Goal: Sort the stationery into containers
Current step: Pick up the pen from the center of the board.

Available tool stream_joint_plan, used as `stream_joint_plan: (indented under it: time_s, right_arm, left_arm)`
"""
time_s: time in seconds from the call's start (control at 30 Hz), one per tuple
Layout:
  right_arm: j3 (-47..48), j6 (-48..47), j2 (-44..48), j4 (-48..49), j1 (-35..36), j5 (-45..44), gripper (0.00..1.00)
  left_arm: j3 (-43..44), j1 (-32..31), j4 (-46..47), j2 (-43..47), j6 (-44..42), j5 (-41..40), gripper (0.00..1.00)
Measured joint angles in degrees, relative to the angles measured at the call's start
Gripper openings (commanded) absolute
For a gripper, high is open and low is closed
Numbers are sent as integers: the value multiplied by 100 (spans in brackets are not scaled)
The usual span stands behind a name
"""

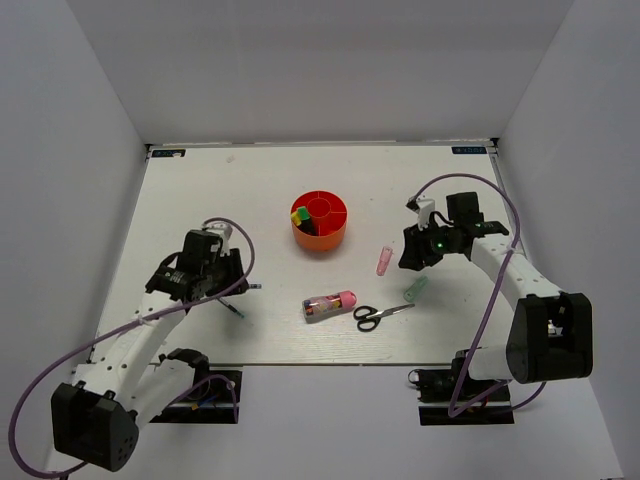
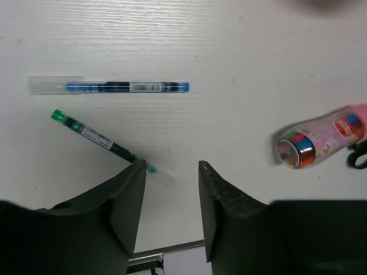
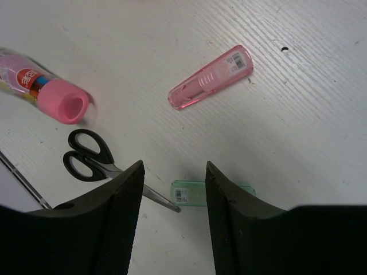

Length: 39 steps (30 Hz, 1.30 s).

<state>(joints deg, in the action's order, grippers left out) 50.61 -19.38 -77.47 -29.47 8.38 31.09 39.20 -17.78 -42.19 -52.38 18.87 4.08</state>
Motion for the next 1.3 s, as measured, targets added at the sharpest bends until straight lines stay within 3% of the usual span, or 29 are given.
stream_joint_plan:
  time_s: [0.07,0.23,0.4,0.53,0.7,0.77,0.87,1.3]
  right_arm:
    - [0,61,0,35,0,-87,51]
    - [-2,98,0,116,0,-136,51]
    - [-15,94,28,116,0,-87,51]
    - [-15,81,114,114,0,7,51]
    - [-15,68,188,111,2,177,51]
    - [-15,66,201,107,2,227,51]
    - [-15,52,243,98,2,299,51]
    - [-15,-35,310,87,0,387,52]
  left_arm:
    - [0,245,11,-94,435,-68,43]
    - [273,688,-125,-734,940,-52,46]
    - [800,695,-188,-1062,-144,505,46]
    - [1593,518,-575,-1937,-1261,811,46]
    - [1904,-284,-662,-2968,-2732,509,44]
    - [1904,-573,-693,-3200,-3215,315,37]
    - [1937,-719,-713,-3447,-3821,153,36]
    - [1878,-704,-214,-3665,-5018,-142,43]
